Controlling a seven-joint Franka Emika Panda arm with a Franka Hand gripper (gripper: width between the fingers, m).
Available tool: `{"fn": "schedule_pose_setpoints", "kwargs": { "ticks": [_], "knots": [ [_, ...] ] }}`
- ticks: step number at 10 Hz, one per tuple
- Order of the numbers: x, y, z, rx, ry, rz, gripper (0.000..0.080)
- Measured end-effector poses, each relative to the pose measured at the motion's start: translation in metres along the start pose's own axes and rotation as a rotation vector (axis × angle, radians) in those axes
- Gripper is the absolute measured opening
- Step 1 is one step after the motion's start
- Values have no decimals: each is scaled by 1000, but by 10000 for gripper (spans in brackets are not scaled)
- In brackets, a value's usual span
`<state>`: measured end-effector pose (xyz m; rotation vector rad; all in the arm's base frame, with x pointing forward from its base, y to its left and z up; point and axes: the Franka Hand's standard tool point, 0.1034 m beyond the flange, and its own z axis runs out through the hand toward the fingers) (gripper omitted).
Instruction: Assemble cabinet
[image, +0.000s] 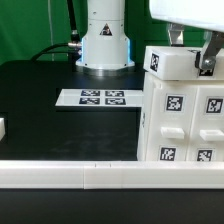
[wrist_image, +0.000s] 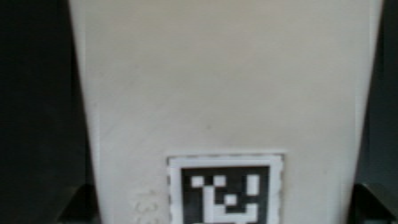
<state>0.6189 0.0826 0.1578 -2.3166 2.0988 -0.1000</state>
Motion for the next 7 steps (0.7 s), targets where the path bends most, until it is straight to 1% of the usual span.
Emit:
{"fn": "schedule_pose_setpoints", "kwargs": {
  "ticks": [2,3,4,6,7],
  "knots": [
    [0,1,0,18,-3,246,563],
    [-1,0,-1,23,-8,277,563],
    [-1,-2,-1,38,-19,340,563],
    [-1,-2,-1,40,-49,395,563],
    [-7,-1,0,35,-71,419,609]
  ]
}}
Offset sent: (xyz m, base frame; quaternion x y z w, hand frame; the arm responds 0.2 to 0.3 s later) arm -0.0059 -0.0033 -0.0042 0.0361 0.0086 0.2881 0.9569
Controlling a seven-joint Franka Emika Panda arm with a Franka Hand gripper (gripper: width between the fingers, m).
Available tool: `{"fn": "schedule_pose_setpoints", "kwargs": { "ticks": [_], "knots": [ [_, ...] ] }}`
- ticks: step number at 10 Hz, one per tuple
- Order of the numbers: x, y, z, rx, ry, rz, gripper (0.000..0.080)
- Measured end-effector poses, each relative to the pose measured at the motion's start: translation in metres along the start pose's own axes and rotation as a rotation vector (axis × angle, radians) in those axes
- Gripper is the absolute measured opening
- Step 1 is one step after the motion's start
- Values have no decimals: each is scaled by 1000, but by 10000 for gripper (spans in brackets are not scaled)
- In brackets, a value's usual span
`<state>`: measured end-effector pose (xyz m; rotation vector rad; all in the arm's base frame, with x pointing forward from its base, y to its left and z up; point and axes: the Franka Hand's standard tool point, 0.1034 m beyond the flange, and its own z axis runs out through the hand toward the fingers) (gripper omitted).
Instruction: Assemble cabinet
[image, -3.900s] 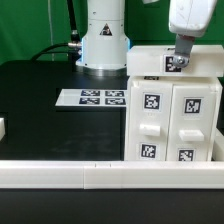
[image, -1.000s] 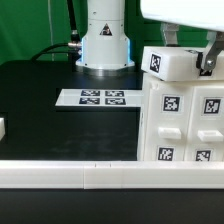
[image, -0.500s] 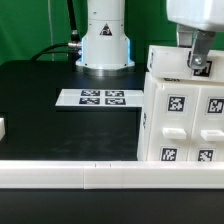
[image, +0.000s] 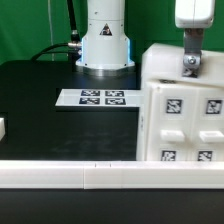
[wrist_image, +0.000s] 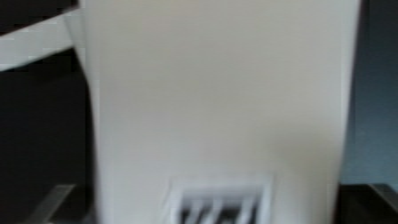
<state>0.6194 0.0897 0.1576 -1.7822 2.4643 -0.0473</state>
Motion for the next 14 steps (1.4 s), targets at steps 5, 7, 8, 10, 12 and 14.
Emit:
{"fn": "schedule_pose_setpoints", "kwargs": {
  "ticks": [5,7,8,10,12,14],
  "knots": [
    [-19,-7,-30,38,-101,-21,797],
    [-19,-5,-24,31,-95,-49,797],
    [-19,-5,-24,32,-94,-68,797],
    [-17,-4,-17,14,-57,-427,797],
    [-21,-8,-22,30,-53,-710,797],
    [-20,-8,-21,32,-49,-853,797]
  ]
}}
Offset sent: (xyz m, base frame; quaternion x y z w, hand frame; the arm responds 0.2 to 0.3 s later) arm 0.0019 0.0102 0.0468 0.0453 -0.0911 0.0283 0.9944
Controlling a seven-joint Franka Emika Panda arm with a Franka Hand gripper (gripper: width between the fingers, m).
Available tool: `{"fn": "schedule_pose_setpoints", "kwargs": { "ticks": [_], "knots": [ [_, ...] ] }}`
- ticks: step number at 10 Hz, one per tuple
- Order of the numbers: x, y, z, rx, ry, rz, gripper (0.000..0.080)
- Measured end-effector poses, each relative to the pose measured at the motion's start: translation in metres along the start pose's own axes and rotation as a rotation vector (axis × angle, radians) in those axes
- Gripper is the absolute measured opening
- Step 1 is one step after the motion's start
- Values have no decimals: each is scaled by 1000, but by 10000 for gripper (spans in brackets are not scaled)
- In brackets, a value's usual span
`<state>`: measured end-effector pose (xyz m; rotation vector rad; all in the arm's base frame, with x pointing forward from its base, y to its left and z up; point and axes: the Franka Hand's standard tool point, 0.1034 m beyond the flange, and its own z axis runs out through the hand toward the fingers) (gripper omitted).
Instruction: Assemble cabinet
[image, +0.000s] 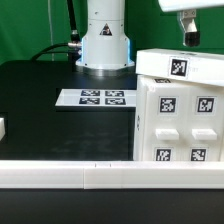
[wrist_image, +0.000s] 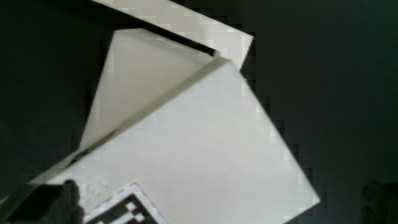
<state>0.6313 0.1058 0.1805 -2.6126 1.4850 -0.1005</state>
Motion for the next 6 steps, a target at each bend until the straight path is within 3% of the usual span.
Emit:
{"fn": "schedule_pose_setpoints", "kwargs": {
  "ticks": [1,3,6],
  "knots": [
    [1,1,0,-6,5,-165,797],
    [3,0,-5,-45,11,-444,797],
    [13,-1,-13,-54,-1,-889,797]
  ]
}}
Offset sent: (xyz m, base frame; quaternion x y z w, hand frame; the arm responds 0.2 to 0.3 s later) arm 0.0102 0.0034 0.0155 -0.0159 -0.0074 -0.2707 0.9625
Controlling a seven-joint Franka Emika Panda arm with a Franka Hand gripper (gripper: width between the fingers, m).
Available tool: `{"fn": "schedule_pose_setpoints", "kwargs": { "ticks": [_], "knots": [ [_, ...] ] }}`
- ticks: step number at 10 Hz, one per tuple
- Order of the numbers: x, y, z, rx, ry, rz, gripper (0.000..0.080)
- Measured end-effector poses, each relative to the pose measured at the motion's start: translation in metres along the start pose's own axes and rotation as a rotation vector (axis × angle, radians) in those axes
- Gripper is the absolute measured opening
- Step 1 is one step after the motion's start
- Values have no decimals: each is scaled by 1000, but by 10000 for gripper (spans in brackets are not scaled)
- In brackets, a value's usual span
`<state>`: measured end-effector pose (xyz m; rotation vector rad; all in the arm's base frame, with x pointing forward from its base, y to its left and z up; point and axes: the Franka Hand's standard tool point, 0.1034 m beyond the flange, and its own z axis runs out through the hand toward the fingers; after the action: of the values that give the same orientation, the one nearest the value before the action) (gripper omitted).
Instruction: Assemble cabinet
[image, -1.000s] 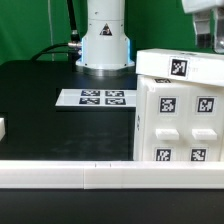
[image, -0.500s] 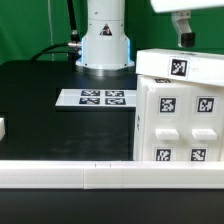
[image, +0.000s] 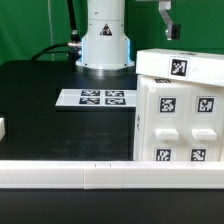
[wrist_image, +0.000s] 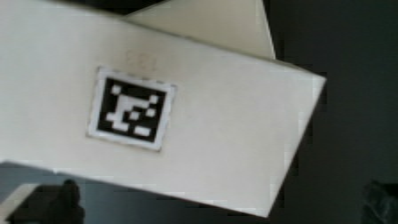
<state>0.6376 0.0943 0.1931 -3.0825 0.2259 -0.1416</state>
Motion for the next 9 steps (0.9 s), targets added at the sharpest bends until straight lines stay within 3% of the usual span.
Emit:
{"fn": "schedule_pose_setpoints", "kwargs": {
  "ticks": [4,6,9],
  "knots": [
    [-1,1,2,-21,4,-418,797],
    [-8,-6,5,-28,-13,-571,797],
    [-14,-3,13,-40,-28,-802,797]
  ]
}}
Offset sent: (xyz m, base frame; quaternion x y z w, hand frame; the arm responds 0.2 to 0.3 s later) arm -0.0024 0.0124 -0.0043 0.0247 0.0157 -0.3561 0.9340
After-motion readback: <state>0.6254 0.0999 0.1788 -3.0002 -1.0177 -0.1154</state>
